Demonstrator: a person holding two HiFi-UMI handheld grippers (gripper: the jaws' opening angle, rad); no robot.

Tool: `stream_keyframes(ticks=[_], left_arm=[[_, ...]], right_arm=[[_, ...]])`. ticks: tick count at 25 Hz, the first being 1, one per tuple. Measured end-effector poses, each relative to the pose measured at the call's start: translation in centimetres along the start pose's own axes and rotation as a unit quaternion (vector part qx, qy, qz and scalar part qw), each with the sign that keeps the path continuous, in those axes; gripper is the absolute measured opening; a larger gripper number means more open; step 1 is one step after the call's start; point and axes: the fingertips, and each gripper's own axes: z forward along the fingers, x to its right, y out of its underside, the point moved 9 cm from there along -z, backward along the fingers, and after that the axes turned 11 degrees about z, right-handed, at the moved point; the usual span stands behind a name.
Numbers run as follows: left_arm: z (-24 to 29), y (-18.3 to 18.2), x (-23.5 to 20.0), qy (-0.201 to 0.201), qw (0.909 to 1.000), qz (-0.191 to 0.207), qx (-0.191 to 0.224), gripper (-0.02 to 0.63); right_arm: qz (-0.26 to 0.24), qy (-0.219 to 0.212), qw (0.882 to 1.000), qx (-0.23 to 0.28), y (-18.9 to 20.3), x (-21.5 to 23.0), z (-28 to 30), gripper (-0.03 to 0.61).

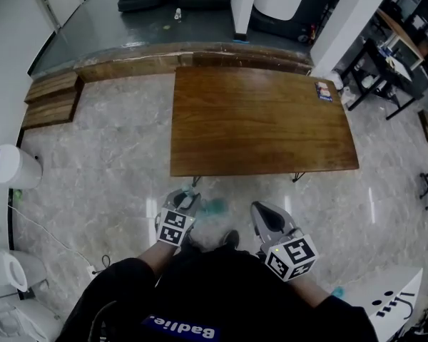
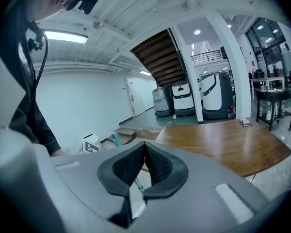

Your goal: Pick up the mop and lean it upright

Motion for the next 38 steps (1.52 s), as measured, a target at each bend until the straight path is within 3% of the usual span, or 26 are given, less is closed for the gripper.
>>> stream_keyframes(ticks=[13, 23, 38], left_arm=[[-6.3, -1.1, -4.1, -0.060, 0.9973, 0.006, 0.042, 0.121], [-10.0, 0.1, -9.2, -0.106, 0.9933, -0.001, 0.046, 0.121], [-13.4, 1.2, -15.7, -0.124, 0.9897, 0.003, 0.070, 0.121]], right_arm=[[-0.020, -0.052, 0.998, 0.006, -0.7, -3.5, 3.6, 0.008], [-0.024, -0.078, 0.997, 0.001, -0.3, -6.3, 6.5, 0.008], [-0.025, -0.077, 0.997, -0.005, 0.9, -10.9, 10.5, 0.008]])
